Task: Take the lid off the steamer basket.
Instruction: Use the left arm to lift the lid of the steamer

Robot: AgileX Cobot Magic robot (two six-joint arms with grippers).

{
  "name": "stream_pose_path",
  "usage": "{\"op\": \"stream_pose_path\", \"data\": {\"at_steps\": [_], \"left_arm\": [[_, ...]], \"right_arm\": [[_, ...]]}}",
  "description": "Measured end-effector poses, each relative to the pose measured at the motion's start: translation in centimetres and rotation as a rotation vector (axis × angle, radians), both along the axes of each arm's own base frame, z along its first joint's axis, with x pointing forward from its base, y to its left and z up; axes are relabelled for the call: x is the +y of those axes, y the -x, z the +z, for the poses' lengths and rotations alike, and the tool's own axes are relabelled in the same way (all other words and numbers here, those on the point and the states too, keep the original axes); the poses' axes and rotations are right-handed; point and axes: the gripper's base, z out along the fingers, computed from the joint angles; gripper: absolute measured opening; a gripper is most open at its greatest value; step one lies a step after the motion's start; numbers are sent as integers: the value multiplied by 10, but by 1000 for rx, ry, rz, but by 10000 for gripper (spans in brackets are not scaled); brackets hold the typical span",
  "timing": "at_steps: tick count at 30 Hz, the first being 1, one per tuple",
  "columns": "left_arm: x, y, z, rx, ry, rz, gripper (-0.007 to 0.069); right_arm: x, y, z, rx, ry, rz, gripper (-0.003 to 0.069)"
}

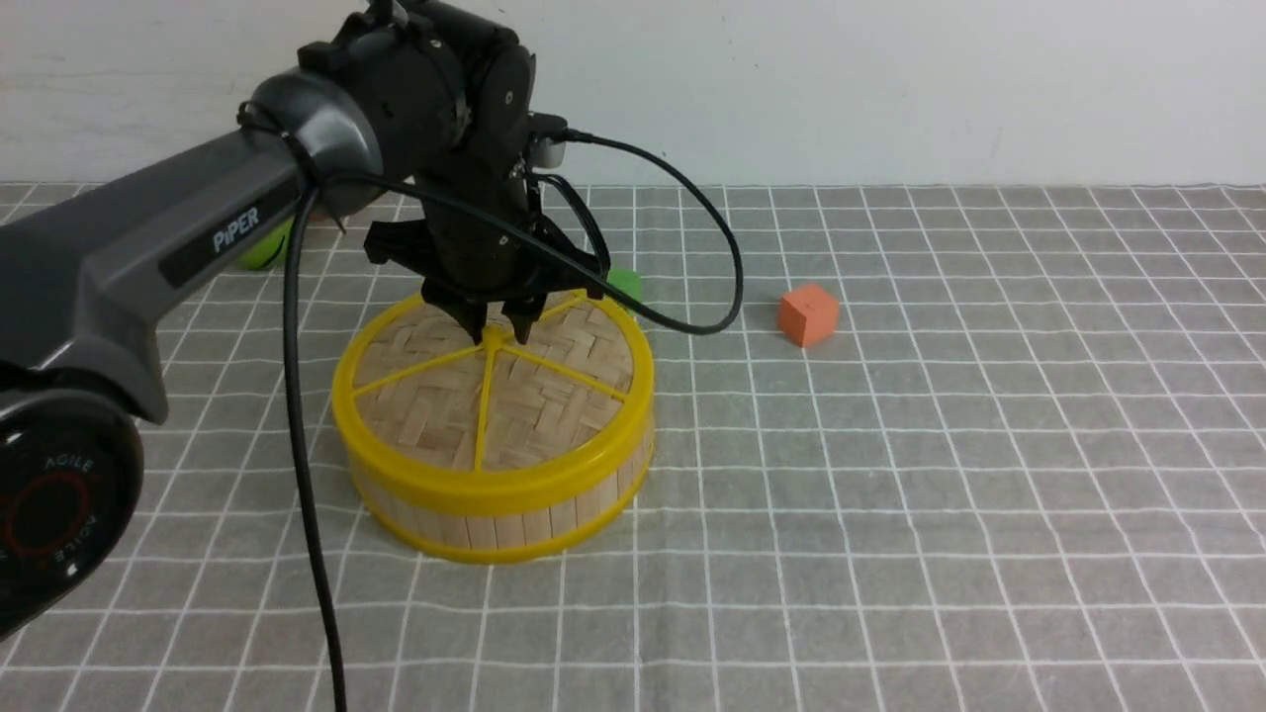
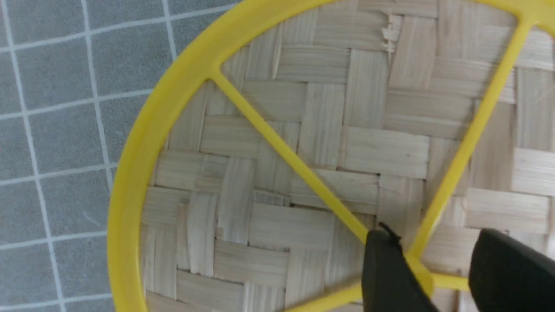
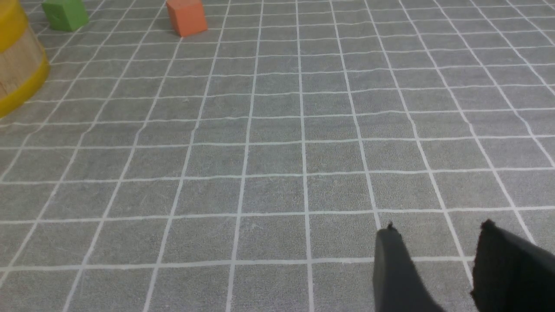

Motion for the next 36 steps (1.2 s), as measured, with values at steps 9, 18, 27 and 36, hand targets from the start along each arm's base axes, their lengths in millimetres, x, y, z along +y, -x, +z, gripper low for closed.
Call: {"op": "stream_pose_path", "data": {"at_steps": [9, 18, 27, 36], "left_arm": [[1, 4, 10, 33, 4, 21, 304], [15, -7, -6, 93, 75, 109, 240], [16, -9, -6, 88, 79, 110, 232], [15, -9, -6, 87, 91, 111, 111]], "right_arm": [[0, 0, 0, 0, 0, 0, 241], [0, 0, 0, 0, 0, 0, 241], [0, 0, 0, 0, 0, 0, 241], [0, 0, 0, 0, 0, 0, 241]]}}
